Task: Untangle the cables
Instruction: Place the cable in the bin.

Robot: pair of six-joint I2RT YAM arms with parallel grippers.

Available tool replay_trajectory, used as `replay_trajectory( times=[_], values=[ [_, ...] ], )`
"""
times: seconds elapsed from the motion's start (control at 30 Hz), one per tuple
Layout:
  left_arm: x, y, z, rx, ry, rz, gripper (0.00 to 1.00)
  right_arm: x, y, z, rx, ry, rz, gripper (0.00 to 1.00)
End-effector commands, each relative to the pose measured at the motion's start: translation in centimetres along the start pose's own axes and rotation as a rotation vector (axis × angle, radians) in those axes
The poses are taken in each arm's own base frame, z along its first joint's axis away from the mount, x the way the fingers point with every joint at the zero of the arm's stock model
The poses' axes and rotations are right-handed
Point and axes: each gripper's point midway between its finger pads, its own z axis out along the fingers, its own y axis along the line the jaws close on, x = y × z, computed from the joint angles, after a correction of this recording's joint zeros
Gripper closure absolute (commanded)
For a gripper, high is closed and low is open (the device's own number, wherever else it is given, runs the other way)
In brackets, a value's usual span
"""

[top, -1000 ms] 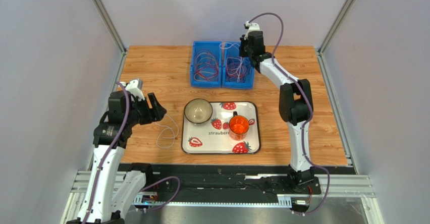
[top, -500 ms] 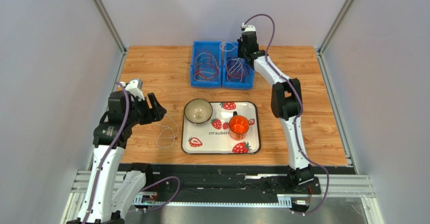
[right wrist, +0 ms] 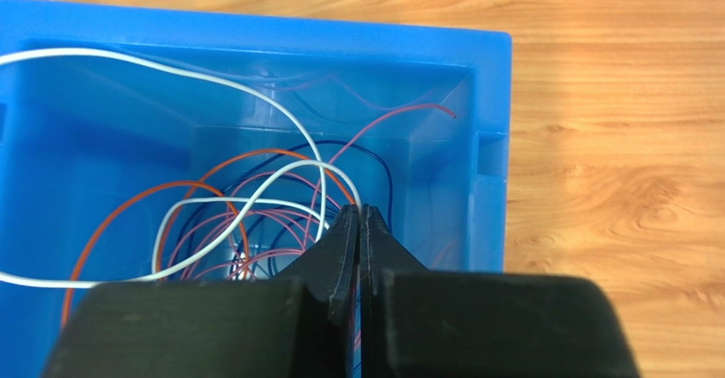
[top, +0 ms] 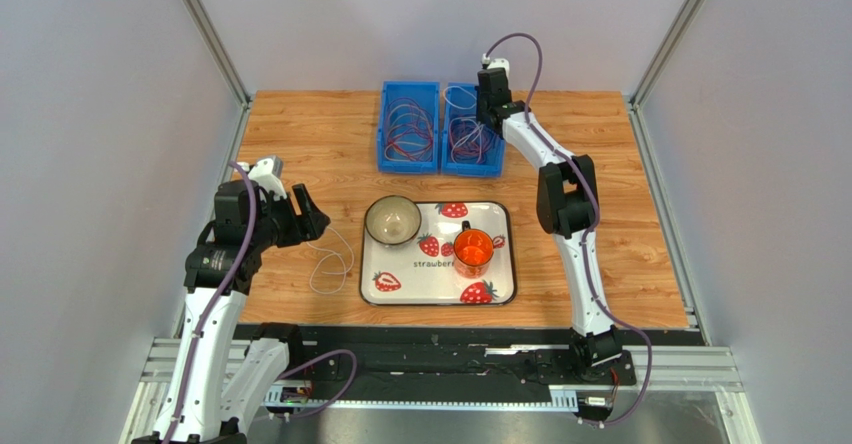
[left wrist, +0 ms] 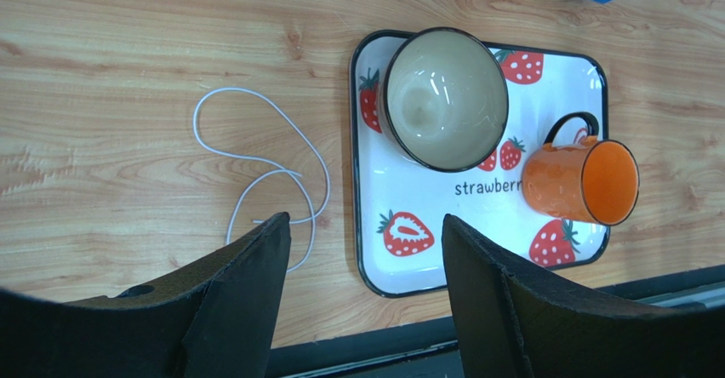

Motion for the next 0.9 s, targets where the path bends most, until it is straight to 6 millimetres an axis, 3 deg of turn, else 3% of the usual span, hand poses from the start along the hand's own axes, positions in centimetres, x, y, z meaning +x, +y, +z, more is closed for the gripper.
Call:
replay_trajectory(
  times=[0.0,0.13,0.23,0.3,0.33,0.43,0.53,0.7,0.87],
  values=[
    [-0.5,-0.4,0.0,0.021,-0.031,0.019,0.26,-3.6,-2.1,-3.3,0.088,-0.043,0.01,1.0],
    [-0.5,-0.4,-0.1,0.024,-0.035,0.02,0.26,-3.8,-2.3,-4.2,0.095,-0.033,0.028,1.0],
    [-0.5,-0.5,-0.2,0.026,-0.037,0.022,0.26,-4.4,-1.3,-4.8,0.038,-0.03,0.042,1.0],
    [-0.6,-0.5,-0.2,0.027,-0.04,0.024,0.26,-4.9,-1.0,-5.2,0.023,-0.03,0.061,0.9],
    [-0.6,-0.6,-0.2,0.029,-0.041,0.024,0.26,-5.4,-0.8,-5.6,0.012,-0.03,0.065,0.74],
    [-0.7,-0.5,-0.3,0.027,-0.045,0.023,0.26,-6.1,-0.1,-6.6,-0.027,-0.036,0.081,0.54],
    [-0.6,-0.5,-0.3,0.027,-0.043,0.023,0.26,-6.9,0.3,-7.9,-0.045,-0.042,0.083,0.41],
    [-0.6,-0.6,-0.3,0.032,-0.044,0.025,0.26,-8.5,2.0,-10.0,-0.133,-0.075,0.093,0.41],
    [-0.7,-0.7,-0.3,0.034,-0.047,0.025,0.26,-10.4,6.1,-11.3,-0.325,-0.12,0.12,0.41]
  ],
)
